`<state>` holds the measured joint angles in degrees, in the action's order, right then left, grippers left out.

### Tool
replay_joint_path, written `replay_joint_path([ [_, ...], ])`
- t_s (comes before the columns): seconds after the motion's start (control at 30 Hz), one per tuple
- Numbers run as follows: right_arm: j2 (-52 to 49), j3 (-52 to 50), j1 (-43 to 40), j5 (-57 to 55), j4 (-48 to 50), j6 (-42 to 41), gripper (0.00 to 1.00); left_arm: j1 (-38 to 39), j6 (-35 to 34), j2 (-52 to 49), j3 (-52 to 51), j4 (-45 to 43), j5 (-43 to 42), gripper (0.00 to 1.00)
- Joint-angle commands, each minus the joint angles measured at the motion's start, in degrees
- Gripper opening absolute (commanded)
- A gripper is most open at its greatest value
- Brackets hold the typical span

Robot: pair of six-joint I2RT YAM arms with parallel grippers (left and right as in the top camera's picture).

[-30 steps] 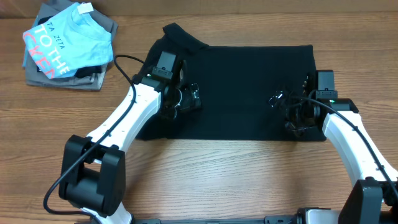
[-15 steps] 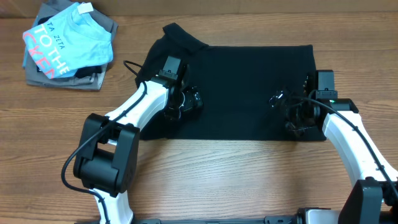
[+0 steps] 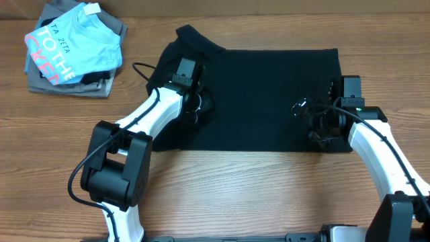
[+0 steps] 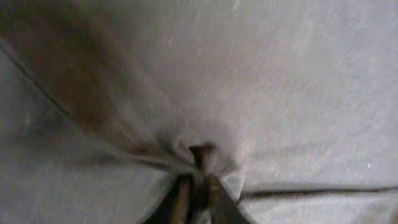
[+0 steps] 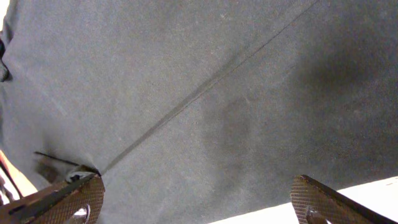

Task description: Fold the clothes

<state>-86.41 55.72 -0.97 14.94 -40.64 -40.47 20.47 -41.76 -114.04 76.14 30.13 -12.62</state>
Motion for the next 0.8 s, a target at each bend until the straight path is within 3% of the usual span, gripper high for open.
replay_joint_path([
  [0.0, 0.0, -0.3, 0.4, -0.8, 0.3, 0.0, 1.00, -0.6, 0.4, -1.0, 0.9, -3.6, 6.3, 0.07],
  [0.07, -0.1, -0.3, 0.4, -0.9, 0.3, 0.0, 1.00, -0.6, 3.5, -1.0, 0.9, -7.0, 8.4, 0.09],
  [0.1, -0.1, -0.3, 0.4, -1.0, 0.3, 0.0, 1.00, -0.7, 5.7, -1.0, 0.9, -8.5, 8.7, 0.20],
  [0.13, -0.1, -0.3, 0.4, -1.0, 0.3, 0.0, 1.00, -0.7, 7.9, -1.0, 0.9, -9.7, 8.6, 0.50],
  [0.17, -0.1, -0.3, 0.4, -1.0, 0.2, 0.0, 1.00, -0.7, 9.4, -0.9, 0.9, -10.2, 8.6, 0.86],
  [0.2, -0.1, -0.3, 0.4, -1.0, 0.2, 0.0, 1.00, -0.7, 10.3, -0.8, 1.0, -10.2, 8.5, 1.00],
  [0.4, -0.1, -0.3, 0.5, -1.5, 0.2, 0.3, 1.00, -1.5, 16.1, 3.0, 3.9, -3.9, 8.5, 1.00],
  [0.63, -0.1, -0.3, 0.4, -7.8, -2.4, 0.2, 1.00, -4.3, 16.3, 7.5, 7.0, 20.3, 6.8, 1.00],
  [0.77, -0.8, -0.3, 0.4, -10.0, -2.6, 0.2, 0.80, -5.0, 16.1, 7.2, 5.0, 28.6, 2.5, 0.79],
])
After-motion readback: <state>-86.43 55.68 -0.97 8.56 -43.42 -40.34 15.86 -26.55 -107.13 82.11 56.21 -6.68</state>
